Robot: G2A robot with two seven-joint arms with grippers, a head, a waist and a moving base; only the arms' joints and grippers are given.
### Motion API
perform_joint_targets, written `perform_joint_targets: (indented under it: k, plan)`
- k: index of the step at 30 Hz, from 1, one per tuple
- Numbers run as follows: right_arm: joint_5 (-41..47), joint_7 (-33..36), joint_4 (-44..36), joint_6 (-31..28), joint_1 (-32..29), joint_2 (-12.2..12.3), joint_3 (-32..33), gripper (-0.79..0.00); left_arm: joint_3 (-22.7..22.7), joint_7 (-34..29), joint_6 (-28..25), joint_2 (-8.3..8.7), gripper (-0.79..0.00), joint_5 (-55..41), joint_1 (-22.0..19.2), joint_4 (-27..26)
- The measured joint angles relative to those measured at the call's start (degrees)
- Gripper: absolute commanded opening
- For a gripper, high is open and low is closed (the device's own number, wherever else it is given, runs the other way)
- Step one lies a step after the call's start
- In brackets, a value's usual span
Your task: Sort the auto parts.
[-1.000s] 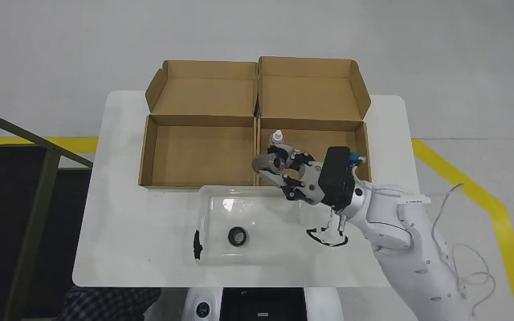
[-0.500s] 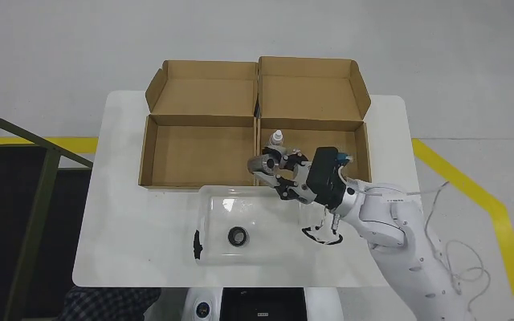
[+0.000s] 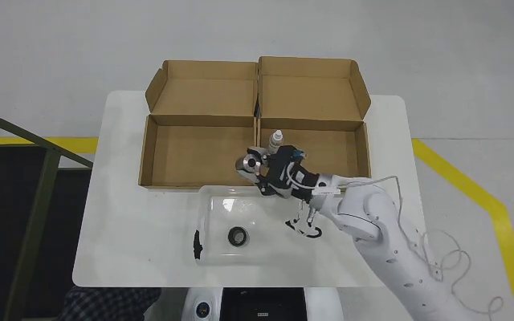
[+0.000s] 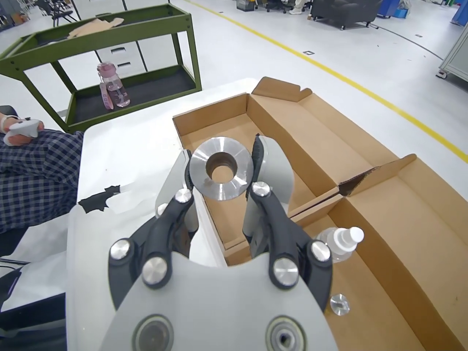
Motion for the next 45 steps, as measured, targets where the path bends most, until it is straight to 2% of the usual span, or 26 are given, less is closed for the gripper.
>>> perform_joint_targets:
  k: [22, 40, 43, 45]
  plan:
    - [-7.09, 8.80, 14.57, 10.39, 13.59, -4.95, -13.67, -0.785, 0.00, 0.00, 0.00, 0.00, 0.000, 0.00, 0.00, 0.00]
    - [-6.73, 15.60, 24.88, 12.59, 21.37, -9.55, -20.24, -0.785, 0.00, 0.00, 0.00, 0.00, 0.000, 0.00, 0.00, 0.00]
    - [-6.59, 16.34, 26.30, 12.41, 22.22, -10.14, -20.70, -0.702, 0.00, 0.00, 0.00, 0.00, 0.000, 0.00, 0.00, 0.00]
    - [-6.43, 16.88, 27.30, 12.19, 22.72, -10.52, -20.96, -0.680, 0.00, 0.00, 0.00, 0.00, 0.000, 0.00, 0.00, 0.00]
